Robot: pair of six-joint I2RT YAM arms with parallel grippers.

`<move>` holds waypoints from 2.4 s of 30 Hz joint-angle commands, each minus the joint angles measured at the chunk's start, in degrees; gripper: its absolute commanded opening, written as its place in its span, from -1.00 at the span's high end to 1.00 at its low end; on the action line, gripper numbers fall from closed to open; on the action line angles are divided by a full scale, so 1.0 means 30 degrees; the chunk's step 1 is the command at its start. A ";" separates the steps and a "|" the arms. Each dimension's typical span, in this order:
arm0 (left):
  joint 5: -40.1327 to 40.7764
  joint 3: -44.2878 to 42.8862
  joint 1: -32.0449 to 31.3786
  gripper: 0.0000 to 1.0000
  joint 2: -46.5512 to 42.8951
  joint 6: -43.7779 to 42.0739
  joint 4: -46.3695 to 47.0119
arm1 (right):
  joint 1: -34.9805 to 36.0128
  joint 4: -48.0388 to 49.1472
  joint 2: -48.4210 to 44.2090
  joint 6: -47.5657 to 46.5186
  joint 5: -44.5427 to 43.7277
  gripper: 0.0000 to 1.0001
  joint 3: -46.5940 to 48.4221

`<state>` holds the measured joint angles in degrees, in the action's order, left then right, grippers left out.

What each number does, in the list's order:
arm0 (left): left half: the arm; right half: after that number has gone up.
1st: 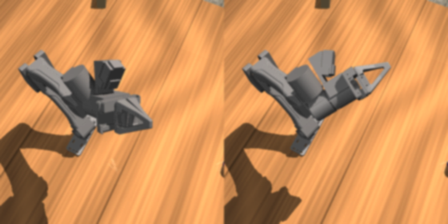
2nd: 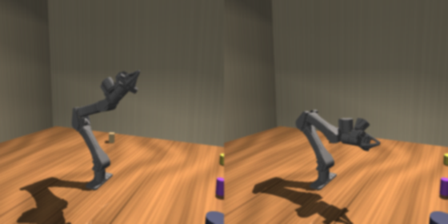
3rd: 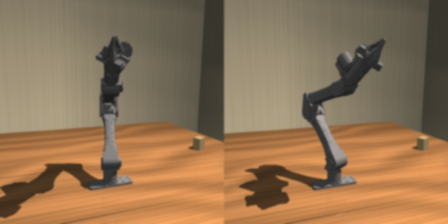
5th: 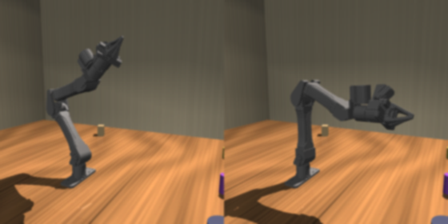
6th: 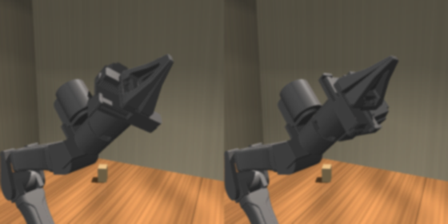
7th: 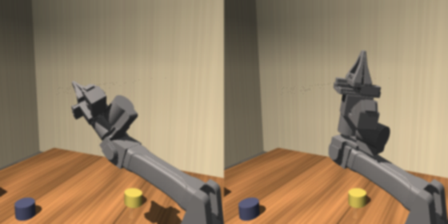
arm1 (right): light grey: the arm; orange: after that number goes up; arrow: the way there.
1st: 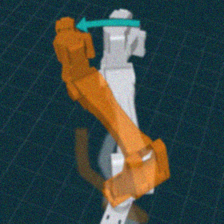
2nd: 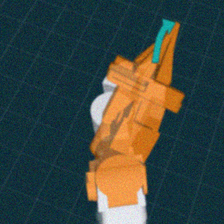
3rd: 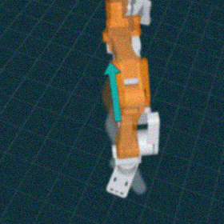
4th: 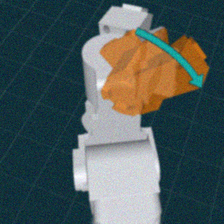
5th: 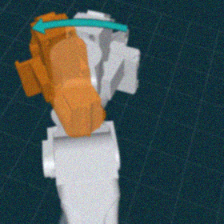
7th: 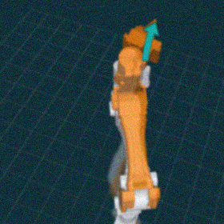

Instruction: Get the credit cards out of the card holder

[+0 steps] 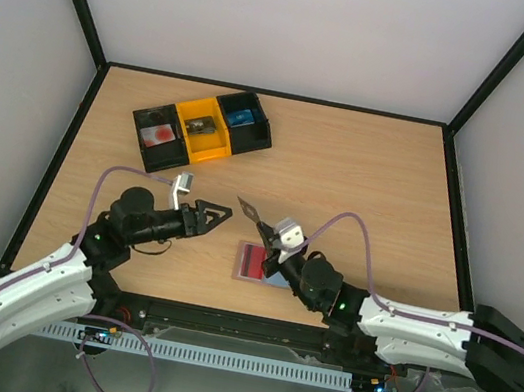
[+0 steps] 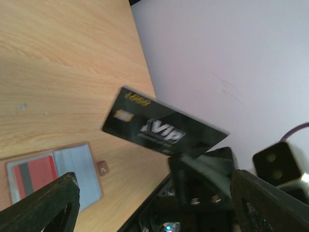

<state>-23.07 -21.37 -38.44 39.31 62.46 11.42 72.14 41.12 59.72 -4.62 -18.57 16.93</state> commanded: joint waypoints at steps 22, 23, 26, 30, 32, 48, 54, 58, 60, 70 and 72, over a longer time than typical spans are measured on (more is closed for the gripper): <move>-0.3940 0.0428 0.0038 -0.37 0.0306 -0.0570 0.2579 | 0.0124 0.2397 -0.4820 2.3728 0.2757 0.95 -0.1995; -0.3963 0.0393 0.0038 -0.40 0.0467 -0.0640 0.2507 | 0.0124 0.2818 -0.4893 2.3903 0.2708 0.95 -0.2231; -0.4339 0.0455 -0.0027 -0.39 0.0855 -0.0424 0.3169 | 0.0124 0.3236 -0.4901 2.4244 0.2696 0.95 -0.2432; -0.4616 0.0729 -0.0216 -0.16 0.1113 0.0576 0.4517 | 0.0124 0.3916 -0.4555 2.4742 0.3096 0.95 -0.2404; -0.4805 0.0868 -0.0332 0.03 0.1295 0.1059 0.5442 | 0.0125 0.4087 -0.4360 2.4844 0.3154 0.95 -0.2339; -0.4249 0.0852 -0.0548 0.69 0.1315 0.1344 0.6058 | 0.0125 0.4046 -0.4004 2.5270 0.3318 0.95 -0.2418; -0.3970 0.0839 -0.0548 0.76 0.1214 0.1330 0.5949 | 0.0125 0.4134 -0.3913 2.5476 0.3172 0.95 -0.2620; -0.3879 0.0850 -0.0548 0.94 0.1223 0.1246 0.5979 | 0.0124 0.3987 -0.3861 2.5420 0.3194 0.95 -0.2574; -0.3652 0.0852 -0.0551 0.95 0.1235 0.1242 0.5948 | 0.0124 0.3844 -0.3828 2.5363 0.3201 0.95 -0.2603; -0.2881 0.0901 -0.0518 0.94 0.1032 0.0598 0.4826 | 0.0125 0.1400 -0.5554 2.5550 0.1655 0.31 -0.3330; -0.2577 0.0831 -0.0500 0.95 0.1119 0.0314 0.4605 | 0.0124 0.0486 -0.6256 2.5417 0.1205 0.05 -0.3406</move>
<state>-32.75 -18.92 -39.94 42.94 65.73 26.61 72.14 47.59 44.75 71.75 -10.50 7.57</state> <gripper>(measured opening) 0.031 0.376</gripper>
